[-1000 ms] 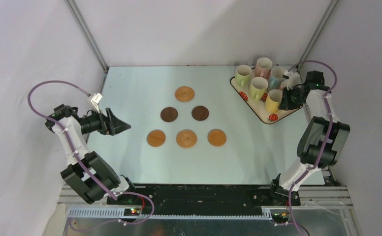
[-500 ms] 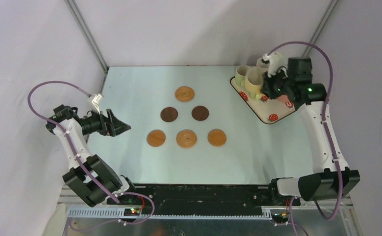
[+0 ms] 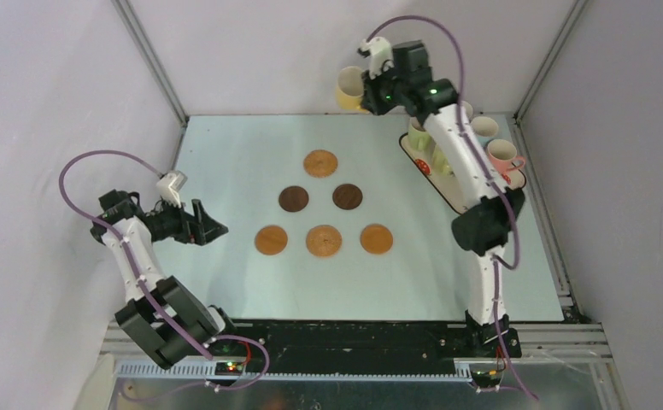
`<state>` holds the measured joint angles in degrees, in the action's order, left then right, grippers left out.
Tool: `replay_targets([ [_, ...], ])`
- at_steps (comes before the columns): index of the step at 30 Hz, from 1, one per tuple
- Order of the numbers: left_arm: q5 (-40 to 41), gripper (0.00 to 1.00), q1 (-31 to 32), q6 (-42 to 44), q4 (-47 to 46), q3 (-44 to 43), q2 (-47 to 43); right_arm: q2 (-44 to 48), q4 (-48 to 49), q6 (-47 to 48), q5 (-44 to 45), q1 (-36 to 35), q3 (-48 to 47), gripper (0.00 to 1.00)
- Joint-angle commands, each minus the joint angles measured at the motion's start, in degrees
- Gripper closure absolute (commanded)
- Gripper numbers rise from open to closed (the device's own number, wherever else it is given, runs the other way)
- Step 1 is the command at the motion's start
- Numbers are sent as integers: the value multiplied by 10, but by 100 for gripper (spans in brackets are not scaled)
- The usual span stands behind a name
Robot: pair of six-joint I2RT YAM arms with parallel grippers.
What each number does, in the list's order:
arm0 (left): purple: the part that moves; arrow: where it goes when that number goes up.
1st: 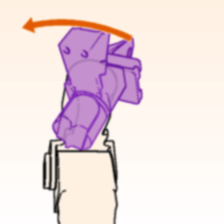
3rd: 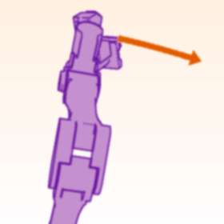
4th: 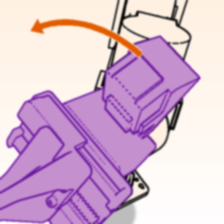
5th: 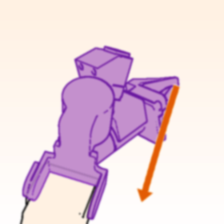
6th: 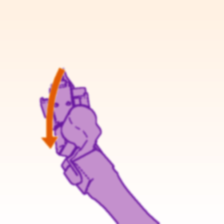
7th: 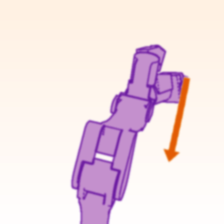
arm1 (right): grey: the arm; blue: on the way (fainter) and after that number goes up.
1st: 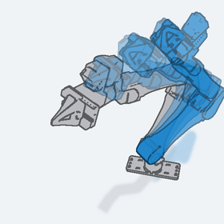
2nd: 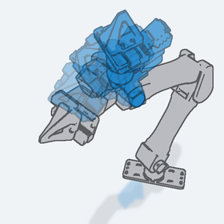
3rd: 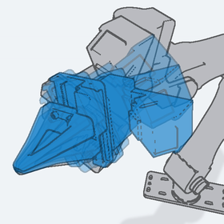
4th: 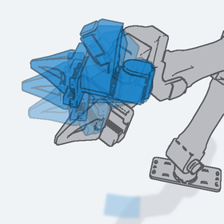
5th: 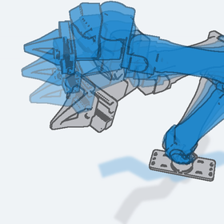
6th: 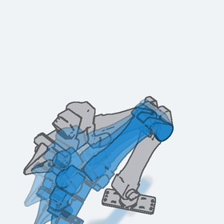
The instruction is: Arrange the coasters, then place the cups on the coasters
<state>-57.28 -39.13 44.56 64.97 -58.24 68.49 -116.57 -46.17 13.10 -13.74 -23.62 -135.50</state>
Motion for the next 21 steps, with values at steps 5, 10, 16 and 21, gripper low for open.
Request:
replay_targets([
  [5,-31,2,-6,82,53,-11,21,-100,157,-8,29,-78,-39,100],
  [10,-30,2,-7,74,43,-1,2,-181,167,-52,34,-91,-100,100],
  [16,-28,2,-7,61,30,3,2,-239,165,-69,17,-92,-118,100],
  [21,-28,2,-7,59,29,2,7,-258,160,-76,8,-86,-113,100],
])
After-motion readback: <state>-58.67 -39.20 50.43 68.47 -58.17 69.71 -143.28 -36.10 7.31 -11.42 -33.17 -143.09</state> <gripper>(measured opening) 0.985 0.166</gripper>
